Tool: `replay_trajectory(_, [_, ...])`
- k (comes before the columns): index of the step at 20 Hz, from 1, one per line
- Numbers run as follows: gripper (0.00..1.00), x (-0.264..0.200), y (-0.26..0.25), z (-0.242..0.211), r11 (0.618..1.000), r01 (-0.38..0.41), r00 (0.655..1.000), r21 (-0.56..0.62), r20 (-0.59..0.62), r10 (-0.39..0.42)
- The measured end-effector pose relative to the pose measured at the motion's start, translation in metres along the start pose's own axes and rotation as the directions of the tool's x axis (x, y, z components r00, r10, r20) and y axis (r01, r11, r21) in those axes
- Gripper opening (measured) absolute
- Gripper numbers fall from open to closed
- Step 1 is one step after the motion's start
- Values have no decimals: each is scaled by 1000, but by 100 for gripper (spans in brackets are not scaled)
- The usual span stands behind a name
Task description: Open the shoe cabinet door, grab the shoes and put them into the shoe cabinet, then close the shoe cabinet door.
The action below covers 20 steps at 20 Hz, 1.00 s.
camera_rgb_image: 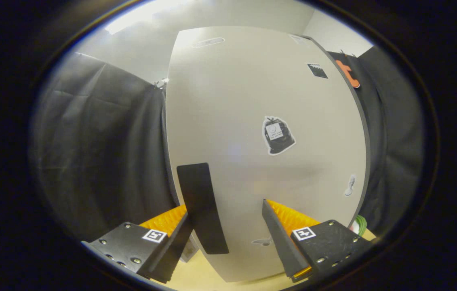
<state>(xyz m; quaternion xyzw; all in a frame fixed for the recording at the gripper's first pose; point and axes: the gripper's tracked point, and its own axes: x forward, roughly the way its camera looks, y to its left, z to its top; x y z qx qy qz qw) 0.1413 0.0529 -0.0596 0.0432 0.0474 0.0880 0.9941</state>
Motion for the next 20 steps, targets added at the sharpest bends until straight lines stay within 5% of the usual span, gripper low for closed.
replay_trajectory(20, [97, 40, 3, -2, 990, 140, 989, -14, 42, -140])
